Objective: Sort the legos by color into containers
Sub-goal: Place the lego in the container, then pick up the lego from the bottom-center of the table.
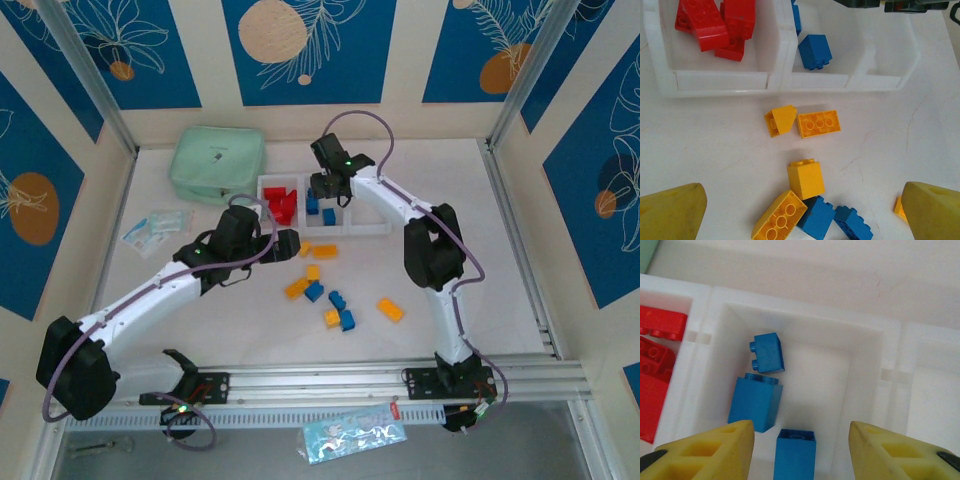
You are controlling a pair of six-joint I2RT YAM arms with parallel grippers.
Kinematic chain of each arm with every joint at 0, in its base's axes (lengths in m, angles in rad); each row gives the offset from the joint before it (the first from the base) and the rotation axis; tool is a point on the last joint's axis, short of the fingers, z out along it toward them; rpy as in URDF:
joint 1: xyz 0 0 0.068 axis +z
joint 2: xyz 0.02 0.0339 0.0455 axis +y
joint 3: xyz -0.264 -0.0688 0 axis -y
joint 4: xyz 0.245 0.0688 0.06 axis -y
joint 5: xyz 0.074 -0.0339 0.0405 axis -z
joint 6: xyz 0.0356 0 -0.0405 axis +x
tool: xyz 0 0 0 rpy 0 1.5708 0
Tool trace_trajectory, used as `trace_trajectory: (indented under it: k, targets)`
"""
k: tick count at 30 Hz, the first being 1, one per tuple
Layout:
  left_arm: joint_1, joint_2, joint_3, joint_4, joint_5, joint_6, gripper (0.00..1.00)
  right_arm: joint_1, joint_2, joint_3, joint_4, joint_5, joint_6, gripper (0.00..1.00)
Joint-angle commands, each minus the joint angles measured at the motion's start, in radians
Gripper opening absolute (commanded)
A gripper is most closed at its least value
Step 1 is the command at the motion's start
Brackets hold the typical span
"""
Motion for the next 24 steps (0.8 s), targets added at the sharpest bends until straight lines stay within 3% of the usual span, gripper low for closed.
trace_trajectory:
  k: [1,12,24]
  targets:
    - [0.009,-0.010,0.029,-0.021,0.031,0.014,0.99,0.024,-0.122,-0.057,-0.003,-0.026,-0.020,0.54]
    - [-0.014,-0.036,-0.017,-0.040,0.104,-0.009,0.99,0.038,-0.432,-0.407,-0.018,-0.112,0.038,0.61]
    - [-0.115,-0.083,-0.115,-0.008,0.044,-0.097,0.99,0.166,-0.668,-0.779,-0.086,-0.184,0.227,0.67]
